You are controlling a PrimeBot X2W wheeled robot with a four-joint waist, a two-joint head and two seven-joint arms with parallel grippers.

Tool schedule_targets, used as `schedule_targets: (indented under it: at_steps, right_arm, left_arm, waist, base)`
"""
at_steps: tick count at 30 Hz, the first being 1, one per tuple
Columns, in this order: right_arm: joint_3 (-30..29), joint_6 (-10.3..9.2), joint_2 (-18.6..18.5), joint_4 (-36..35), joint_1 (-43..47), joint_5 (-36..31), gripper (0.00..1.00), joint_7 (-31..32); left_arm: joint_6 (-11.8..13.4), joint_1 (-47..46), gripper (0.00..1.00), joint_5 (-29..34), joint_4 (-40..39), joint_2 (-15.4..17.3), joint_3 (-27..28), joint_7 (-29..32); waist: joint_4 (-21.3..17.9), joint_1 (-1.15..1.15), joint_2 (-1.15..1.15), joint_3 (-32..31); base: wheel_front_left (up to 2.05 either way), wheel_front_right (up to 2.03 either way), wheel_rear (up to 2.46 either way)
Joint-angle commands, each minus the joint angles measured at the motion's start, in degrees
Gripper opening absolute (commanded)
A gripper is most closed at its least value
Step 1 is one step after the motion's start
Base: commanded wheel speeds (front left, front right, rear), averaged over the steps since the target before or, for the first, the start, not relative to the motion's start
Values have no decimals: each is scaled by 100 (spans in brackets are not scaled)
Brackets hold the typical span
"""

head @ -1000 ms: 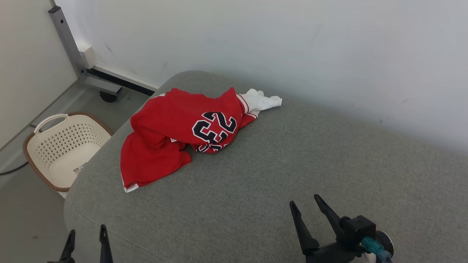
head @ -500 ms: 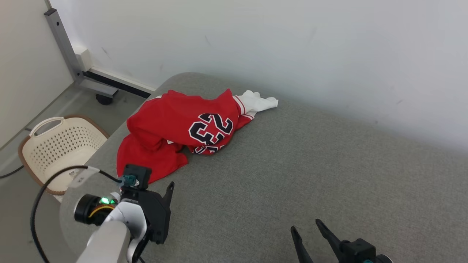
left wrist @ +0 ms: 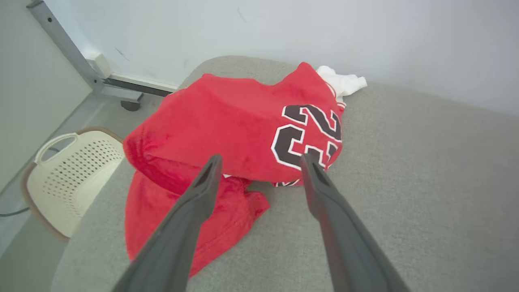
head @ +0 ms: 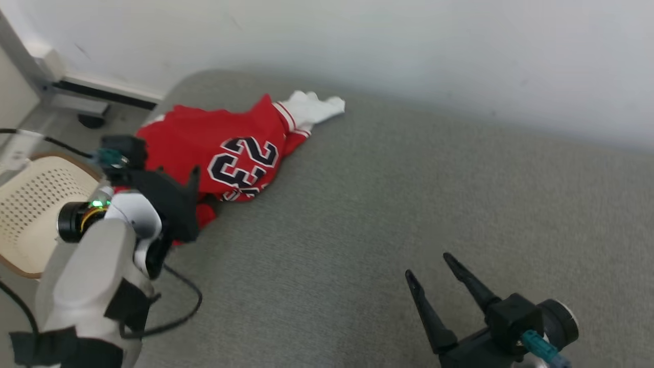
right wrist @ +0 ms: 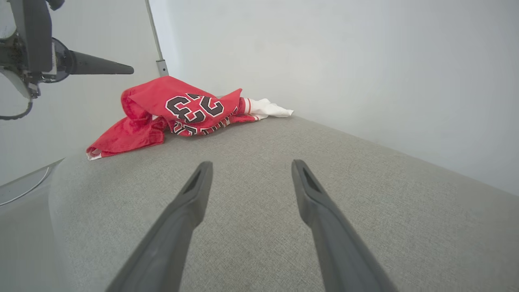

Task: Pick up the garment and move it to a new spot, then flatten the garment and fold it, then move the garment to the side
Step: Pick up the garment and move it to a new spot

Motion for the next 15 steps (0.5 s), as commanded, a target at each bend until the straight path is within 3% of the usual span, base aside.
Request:
schedule_targets:
  at_steps: [1, 8, 11, 15]
  right_arm:
    - [-21, -12, -87, -107, -70, -19, 100, 61]
    - [-135, -12, -160, -713, -106, -71, 100, 213]
    - [-179, -12, -124, -823, -99, -115, 100, 199]
    - [-134, -12, -102, -820, -122, -109, 100, 162]
  left_arm:
    - [-2, -175, 100, -244, 107, -107, 171, -38]
    - [84, -891, 100, -581, 727, -49, 407, 407]
    - [206, -1161, 100, -457, 1019, 27, 281, 788]
    - [411, -1332, 100, -288, 1194, 110, 158, 785]
  waist:
    - [-954, 0, 0, 1108]
    - [-1206, 0, 0, 1753]
    - [-1259, 0, 0, 1988]
    - [-1322, 0, 0, 2072]
  base:
    - [0, 0, 0]
    - [0, 0, 0]
    - [0, 0, 0]
    - [0, 0, 0]
